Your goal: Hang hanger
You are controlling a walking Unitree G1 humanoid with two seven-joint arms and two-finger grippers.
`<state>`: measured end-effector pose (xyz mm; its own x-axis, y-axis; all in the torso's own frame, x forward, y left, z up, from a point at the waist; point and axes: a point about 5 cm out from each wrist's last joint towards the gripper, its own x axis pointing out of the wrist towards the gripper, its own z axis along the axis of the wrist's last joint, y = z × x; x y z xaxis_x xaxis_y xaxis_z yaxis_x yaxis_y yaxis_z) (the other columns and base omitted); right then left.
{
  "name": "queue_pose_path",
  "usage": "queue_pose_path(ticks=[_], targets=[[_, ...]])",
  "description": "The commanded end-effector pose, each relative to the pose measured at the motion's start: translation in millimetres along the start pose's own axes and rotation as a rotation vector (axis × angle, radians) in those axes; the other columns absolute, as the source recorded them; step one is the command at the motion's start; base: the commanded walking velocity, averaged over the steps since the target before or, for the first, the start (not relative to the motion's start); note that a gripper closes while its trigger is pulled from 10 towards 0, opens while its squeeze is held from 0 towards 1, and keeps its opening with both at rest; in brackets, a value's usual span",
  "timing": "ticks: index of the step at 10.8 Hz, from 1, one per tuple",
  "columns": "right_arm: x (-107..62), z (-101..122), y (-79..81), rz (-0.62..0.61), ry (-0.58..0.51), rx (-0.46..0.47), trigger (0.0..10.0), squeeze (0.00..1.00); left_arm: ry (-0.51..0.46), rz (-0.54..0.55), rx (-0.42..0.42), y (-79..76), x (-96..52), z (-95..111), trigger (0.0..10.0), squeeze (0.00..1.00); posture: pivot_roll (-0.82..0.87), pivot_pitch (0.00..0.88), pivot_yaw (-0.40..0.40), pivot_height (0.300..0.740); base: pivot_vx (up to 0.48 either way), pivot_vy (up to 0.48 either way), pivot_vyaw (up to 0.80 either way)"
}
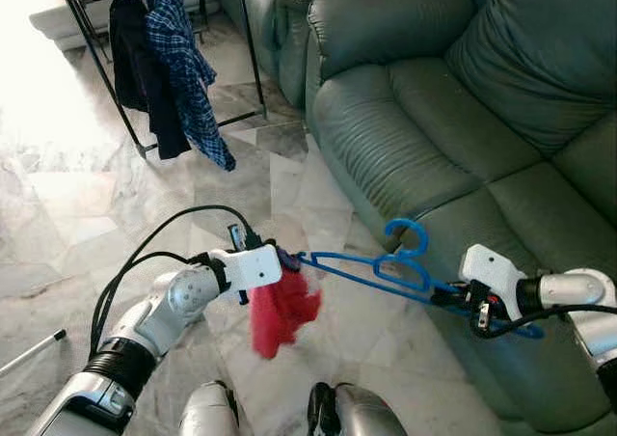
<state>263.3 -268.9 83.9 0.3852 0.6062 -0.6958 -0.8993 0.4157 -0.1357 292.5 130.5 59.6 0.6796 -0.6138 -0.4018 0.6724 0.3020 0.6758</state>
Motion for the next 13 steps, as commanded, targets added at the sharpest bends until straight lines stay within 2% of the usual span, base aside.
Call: queue_pose_path(ticks=[1,3,5,13], targets=[[-6.4,1,-3.2,-0.011,-0.002,-0.010,10.0,0.00,-0.011,-0.006,0.015,0.1,1.1,2,10.0,0.00,-0.06,0.169,-0.075,0.740,0.000,0.000,0.00],[-4.4,1,-1.1,0.013,-0.008,0.000,10.0,0.00,-0.016,-0.002,0.012,2.0,1.9,3,10.0,0.00,-0.06,0.168,-0.077,0.740,0.000,0.000,0.00],[-3.1,-2,8.5,0.087,0.001,0.031,10.0,0.00,-0.018,-0.001,0.013,1.6,1.5,3,10.0,0.00,-0.06,0.170,-0.074,0.740,0.000,0.000,0.00],[6.3,0,14.5,0.107,-0.012,0.049,10.0,0.00,-0.068,0.022,0.017,8.3,3.5,16,10.0,0.00,-0.06,0.178,-0.075,0.740,0.000,0.000,0.00]])
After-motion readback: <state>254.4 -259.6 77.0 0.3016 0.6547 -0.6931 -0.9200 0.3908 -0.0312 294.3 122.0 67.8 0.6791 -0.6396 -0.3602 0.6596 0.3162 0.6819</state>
